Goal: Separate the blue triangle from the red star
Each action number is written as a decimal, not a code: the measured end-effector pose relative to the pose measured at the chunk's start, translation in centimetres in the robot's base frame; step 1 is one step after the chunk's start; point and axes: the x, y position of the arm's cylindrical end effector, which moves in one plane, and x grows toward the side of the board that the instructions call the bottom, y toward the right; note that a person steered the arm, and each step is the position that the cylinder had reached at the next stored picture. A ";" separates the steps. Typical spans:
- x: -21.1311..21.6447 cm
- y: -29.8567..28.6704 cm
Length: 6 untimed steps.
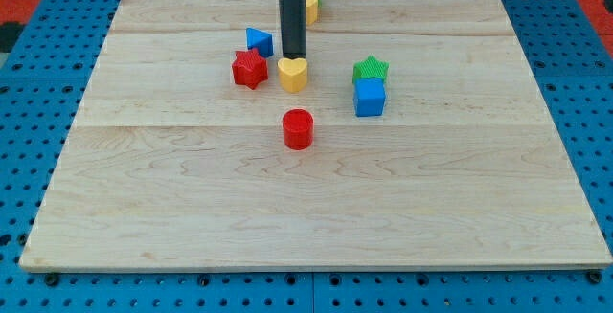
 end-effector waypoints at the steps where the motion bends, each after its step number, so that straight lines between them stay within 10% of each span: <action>1: -3.2 -1.5; 2: -5.7 -6.6; 4: 5.4 -1.9; 6: 2.6 -4.0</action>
